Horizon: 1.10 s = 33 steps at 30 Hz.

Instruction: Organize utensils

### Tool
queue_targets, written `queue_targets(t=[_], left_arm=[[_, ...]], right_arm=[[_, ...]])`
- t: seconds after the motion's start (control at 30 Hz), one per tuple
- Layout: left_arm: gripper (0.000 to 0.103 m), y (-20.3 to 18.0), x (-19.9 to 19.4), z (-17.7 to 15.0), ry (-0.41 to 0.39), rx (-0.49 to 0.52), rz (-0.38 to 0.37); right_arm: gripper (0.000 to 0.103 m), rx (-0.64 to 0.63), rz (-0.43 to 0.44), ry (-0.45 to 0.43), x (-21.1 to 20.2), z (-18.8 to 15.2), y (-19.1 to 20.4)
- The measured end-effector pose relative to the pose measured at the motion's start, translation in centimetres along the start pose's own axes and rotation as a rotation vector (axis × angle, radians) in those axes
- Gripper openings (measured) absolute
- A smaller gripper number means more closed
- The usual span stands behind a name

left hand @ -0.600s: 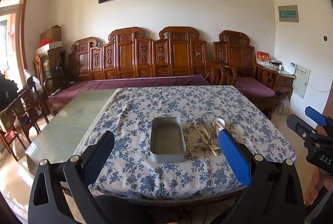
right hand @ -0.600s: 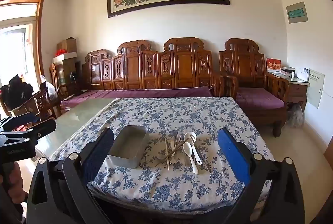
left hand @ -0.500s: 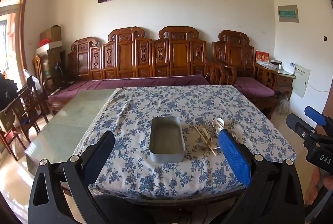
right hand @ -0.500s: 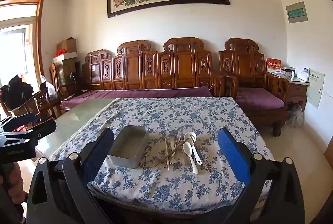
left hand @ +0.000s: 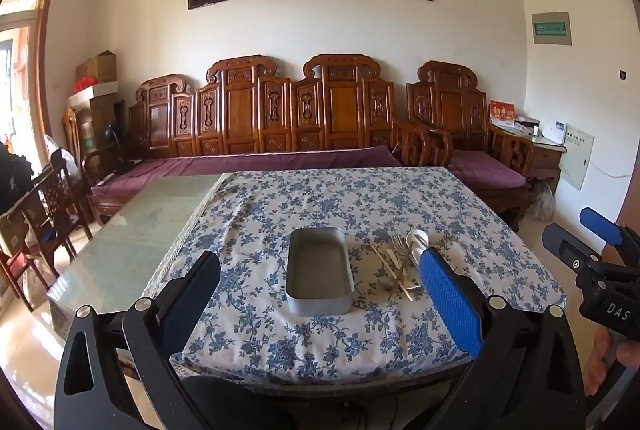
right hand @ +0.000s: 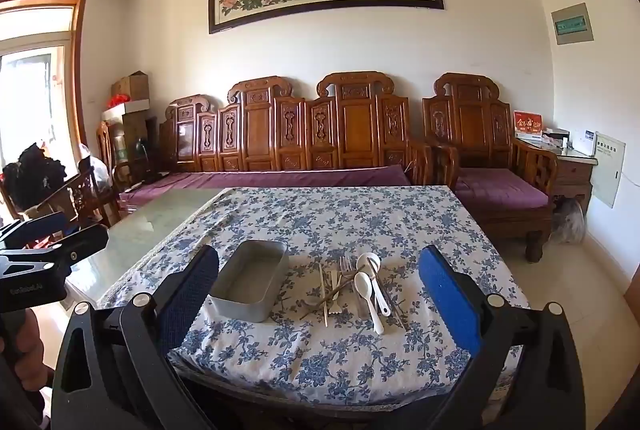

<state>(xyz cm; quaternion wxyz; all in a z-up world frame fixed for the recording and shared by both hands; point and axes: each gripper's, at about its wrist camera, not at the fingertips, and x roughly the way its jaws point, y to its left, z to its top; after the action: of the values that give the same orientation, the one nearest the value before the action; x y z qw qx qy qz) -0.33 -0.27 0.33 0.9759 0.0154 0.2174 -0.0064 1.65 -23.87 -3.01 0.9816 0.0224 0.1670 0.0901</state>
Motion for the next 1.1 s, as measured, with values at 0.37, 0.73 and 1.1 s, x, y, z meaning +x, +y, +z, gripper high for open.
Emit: queue_targets(t=[0.37,0.73,1.1], left_arm=[[0.097,0.16,-0.11,0.11,-0.003,-0.002,0.002],[0.097,0.11,-0.23,0.25,-0.006,0.002,0.008],[0.096,0.42,-0.38,0.37,-0.006,-0.006,0.007]], right_arm=[[0.101,0.000,0.001,0.000,0.05,-0.07,0.05],[0.101,0.001,0.001,0.001,0.05,-0.36,0.30],[0.101,0.001,-0.002,0.002,0.08,-0.34,0.37]])
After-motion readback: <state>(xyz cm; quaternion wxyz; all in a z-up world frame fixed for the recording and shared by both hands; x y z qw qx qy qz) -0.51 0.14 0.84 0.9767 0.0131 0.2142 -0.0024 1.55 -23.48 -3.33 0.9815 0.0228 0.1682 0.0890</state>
